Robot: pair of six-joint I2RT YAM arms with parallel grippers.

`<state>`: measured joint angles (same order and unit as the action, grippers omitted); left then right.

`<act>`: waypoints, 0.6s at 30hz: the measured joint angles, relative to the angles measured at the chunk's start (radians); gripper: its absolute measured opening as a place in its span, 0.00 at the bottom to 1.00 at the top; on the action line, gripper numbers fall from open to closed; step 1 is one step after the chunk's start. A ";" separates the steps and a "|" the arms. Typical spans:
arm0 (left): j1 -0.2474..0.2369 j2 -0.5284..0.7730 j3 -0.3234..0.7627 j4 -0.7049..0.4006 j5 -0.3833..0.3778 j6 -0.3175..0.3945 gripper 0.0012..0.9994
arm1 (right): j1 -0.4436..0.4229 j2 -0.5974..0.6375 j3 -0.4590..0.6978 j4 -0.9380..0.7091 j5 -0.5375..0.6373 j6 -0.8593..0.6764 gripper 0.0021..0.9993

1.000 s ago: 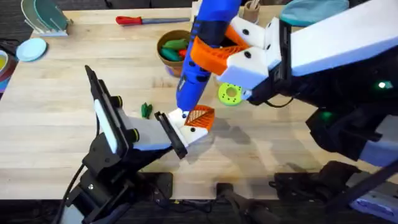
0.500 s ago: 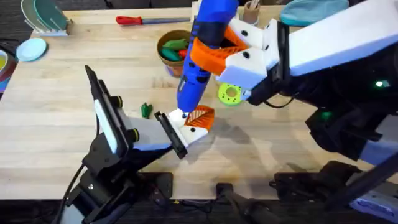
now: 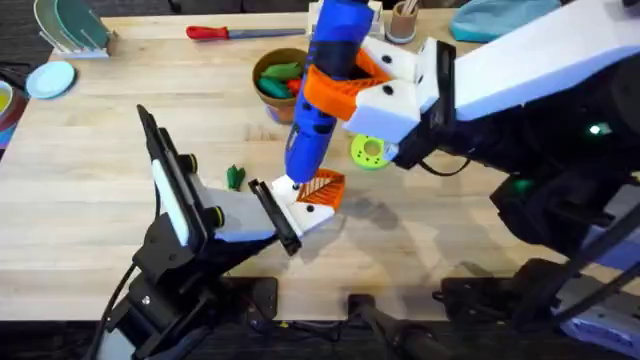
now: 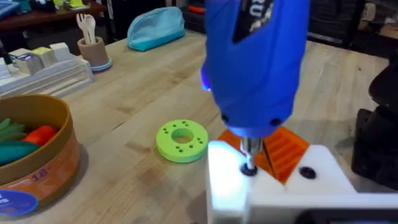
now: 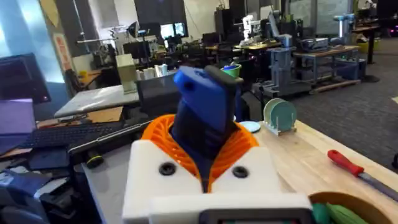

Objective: Pick up the gripper from the table and insert it into the empty holder that is missing its gripper. Then pick up a screw, insert it into the mounting hole, and use the screwdriver to tighten it. Finally, clean up the table by picking up the vegetable and placing it into the bucket.

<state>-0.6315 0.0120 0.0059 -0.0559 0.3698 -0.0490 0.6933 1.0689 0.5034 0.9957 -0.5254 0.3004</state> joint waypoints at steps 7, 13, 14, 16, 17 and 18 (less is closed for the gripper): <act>0.000 0.000 0.000 0.000 0.000 0.000 0.00 | 0.000 0.000 0.000 -0.003 0.007 0.003 0.02; 0.000 0.000 0.000 0.000 0.000 0.000 0.00 | 0.000 0.000 0.000 -0.004 0.009 0.003 0.02; 0.000 0.000 0.000 0.000 0.000 0.000 0.00 | 0.000 0.000 0.000 -0.003 0.009 0.003 0.02; 0.000 0.000 0.000 0.000 0.000 0.000 0.00 | 0.000 0.000 0.000 0.006 0.008 0.003 0.02; 0.000 0.000 0.000 0.001 0.000 0.000 0.00 | 0.000 0.001 -0.001 0.021 0.007 0.003 0.02; 0.000 0.000 0.000 0.001 0.000 0.000 0.00 | 0.000 0.004 -0.002 0.051 0.005 0.003 0.02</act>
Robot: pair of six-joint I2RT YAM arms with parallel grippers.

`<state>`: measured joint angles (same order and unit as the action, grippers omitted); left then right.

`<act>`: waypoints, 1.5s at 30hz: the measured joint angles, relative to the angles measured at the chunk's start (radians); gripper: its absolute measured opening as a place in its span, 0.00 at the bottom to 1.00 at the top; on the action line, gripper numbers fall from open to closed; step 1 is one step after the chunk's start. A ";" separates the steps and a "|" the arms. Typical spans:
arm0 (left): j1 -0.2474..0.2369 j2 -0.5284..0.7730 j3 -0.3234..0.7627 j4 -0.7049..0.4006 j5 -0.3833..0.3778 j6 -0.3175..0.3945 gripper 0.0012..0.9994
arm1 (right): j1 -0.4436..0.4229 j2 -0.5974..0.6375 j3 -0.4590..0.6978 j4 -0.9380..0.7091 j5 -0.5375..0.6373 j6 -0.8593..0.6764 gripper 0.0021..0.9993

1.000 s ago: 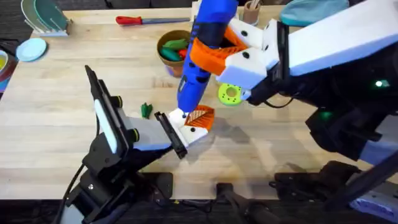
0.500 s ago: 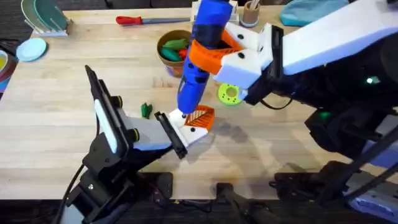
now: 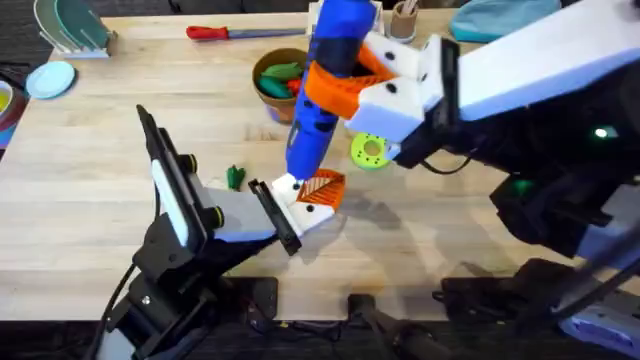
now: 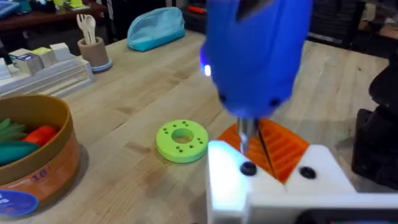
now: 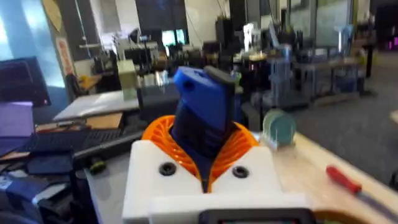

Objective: Pick up the gripper from the table and insert it into the empty holder that is missing its gripper. Then pick up a screw, insert it into the mounting hole, and use the screwdriver to tighten it. Finally, clean up the table by picking up the vegetable and placing it into the bucket.

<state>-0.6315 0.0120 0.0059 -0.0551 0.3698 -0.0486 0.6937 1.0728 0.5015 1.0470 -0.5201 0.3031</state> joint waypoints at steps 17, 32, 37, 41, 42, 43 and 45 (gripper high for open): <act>0.000 0.000 0.000 0.000 0.000 0.000 0.00 | -0.252 0.003 0.000 -0.017 -0.002 -0.112 0.02; 0.000 0.000 0.000 0.000 0.000 0.000 0.00 | -0.451 0.036 0.257 -0.922 0.269 -0.911 0.02; 0.000 0.000 0.000 0.000 0.000 0.000 0.00 | -0.451 0.088 0.259 -0.977 0.433 -1.127 0.02; 0.000 0.000 0.000 0.000 0.000 0.000 0.00 | -0.451 0.153 0.261 -1.039 0.555 -1.281 0.02; 0.000 0.000 0.000 0.000 0.000 0.000 0.00 | -0.451 0.176 0.261 -1.056 0.581 -1.314 0.02; 0.000 0.000 0.000 0.000 0.000 0.000 0.00 | -0.451 0.202 0.261 -1.074 0.607 -1.348 0.02; 0.000 0.000 0.000 0.000 0.000 0.000 0.00 | -0.451 0.253 0.261 -1.102 0.640 -1.394 0.02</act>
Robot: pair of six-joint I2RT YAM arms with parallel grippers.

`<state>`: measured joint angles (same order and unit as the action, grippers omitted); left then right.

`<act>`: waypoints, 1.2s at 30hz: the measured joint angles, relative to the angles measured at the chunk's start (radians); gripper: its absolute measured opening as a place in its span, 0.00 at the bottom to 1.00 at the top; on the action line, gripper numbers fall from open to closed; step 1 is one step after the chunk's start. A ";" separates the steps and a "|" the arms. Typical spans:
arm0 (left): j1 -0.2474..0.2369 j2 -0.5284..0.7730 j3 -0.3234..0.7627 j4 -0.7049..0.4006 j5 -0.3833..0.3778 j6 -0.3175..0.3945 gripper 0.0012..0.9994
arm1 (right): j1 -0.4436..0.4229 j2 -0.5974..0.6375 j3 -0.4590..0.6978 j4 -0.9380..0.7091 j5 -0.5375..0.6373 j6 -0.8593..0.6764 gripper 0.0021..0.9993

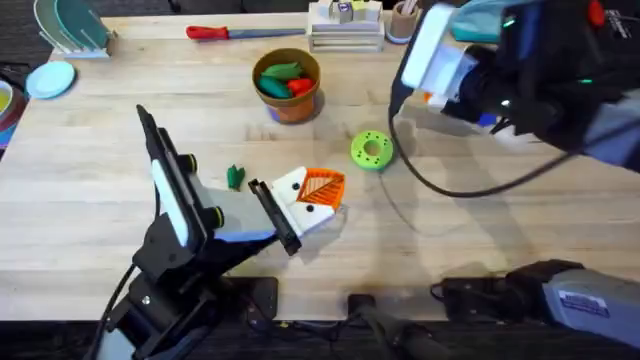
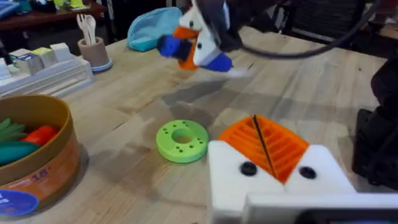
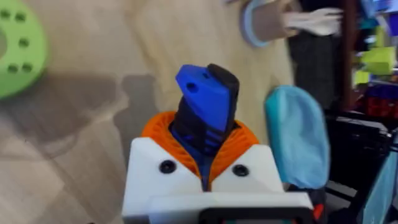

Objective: Pick up the gripper from the table and insert it into the empty holder that is missing its gripper. Then pick up a screw, insert it into the mounting hole, and use the screwdriver to tighten it. Finally, clean up the table by picking up the vegetable and placing it into the bucket.

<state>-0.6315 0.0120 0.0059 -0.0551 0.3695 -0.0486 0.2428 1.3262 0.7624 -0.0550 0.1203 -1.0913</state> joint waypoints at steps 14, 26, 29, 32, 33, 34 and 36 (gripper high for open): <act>0.000 0.000 0.000 0.000 -0.004 0.000 0.00 | 0.010 0.204 0.013 -0.120 0.067 -0.100 0.02; 0.000 0.000 0.000 0.000 -0.011 0.000 0.00 | 0.058 0.211 0.053 -0.148 0.101 -0.034 0.99; 0.000 0.000 0.000 0.000 -0.015 0.000 0.00 | 0.068 0.211 0.053 -0.151 0.103 0.021 0.99; 0.000 0.000 0.000 0.000 -0.017 0.005 0.15 | 0.071 0.211 0.053 -0.151 0.103 0.107 0.99; 0.000 0.000 0.000 0.000 -0.018 0.006 0.28 | 0.071 0.211 0.053 -0.151 0.103 0.142 0.99; 0.000 0.000 0.000 -0.001 -0.019 0.006 0.43 | 0.071 0.209 0.053 -0.152 0.102 0.185 0.99; 0.000 0.000 0.000 0.000 -0.019 0.009 0.61 | 0.073 0.202 0.053 -0.157 0.093 0.268 0.99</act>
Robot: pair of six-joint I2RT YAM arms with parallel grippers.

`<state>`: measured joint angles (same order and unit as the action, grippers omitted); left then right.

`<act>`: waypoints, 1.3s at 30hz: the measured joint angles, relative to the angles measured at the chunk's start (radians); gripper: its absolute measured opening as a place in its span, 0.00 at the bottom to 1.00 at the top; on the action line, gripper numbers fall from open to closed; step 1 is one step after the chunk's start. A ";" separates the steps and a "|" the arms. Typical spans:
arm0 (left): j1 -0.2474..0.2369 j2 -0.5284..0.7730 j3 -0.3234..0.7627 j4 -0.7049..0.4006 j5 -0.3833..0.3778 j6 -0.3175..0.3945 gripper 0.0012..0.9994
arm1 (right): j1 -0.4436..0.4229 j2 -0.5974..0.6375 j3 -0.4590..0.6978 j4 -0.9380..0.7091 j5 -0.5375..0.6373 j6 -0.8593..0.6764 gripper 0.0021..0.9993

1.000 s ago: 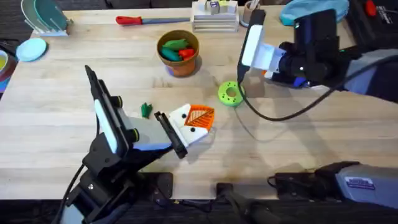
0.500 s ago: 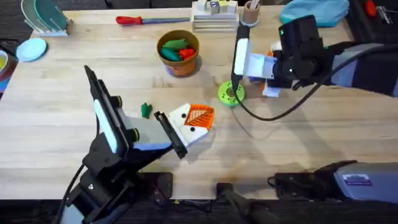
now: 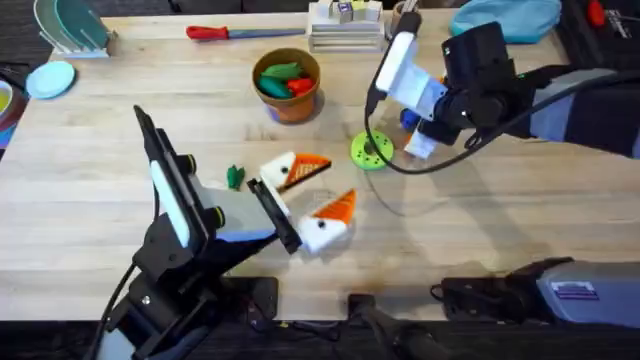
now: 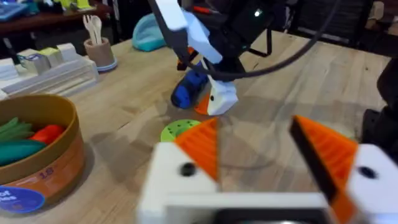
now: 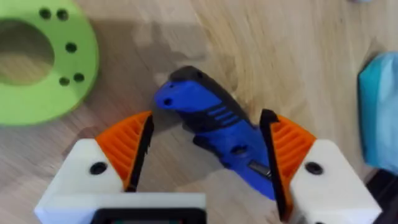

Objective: Pick up the gripper from the table and insert it into the empty holder that is missing its gripper. Then pick up a screw, insert it into the mounting hole, and use the screwdriver to tighten it. Finally, clean up the table by picking up the vegetable and placing it into the bucket.

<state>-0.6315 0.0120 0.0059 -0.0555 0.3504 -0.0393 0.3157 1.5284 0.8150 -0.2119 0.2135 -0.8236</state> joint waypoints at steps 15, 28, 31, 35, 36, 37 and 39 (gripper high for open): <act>0.000 0.000 0.018 0.128 -0.152 -0.017 0.99 | 0.004 -0.078 0.051 0.024 -0.021 0.293 0.99; 0.000 0.232 0.587 -0.549 -0.602 -0.073 0.99 | 0.014 -0.078 0.051 0.070 -0.021 0.304 0.99; 0.000 0.372 0.722 -0.738 -0.676 -0.137 0.99 | 0.015 -0.078 0.051 0.091 -0.021 0.305 0.99; 0.008 0.590 0.880 -1.024 -0.722 -0.224 0.99 | 0.015 -0.078 0.051 0.106 -0.021 0.305 0.99; 0.017 0.636 0.906 -1.080 -0.725 -0.246 0.99 | 0.015 -0.078 0.051 0.105 -0.021 0.305 0.99; 0.033 0.684 0.929 -1.132 -0.728 -0.269 0.99 | 0.015 -0.078 0.051 0.105 -0.021 0.304 0.99; 0.075 0.755 0.953 -1.187 -0.720 -0.300 0.99 | 0.015 -0.078 0.051 0.106 -0.021 0.304 0.99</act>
<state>-0.5561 0.7668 0.9592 -1.2422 -0.3699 -0.3393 0.3309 1.4506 0.8661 -0.1062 0.1925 -0.5194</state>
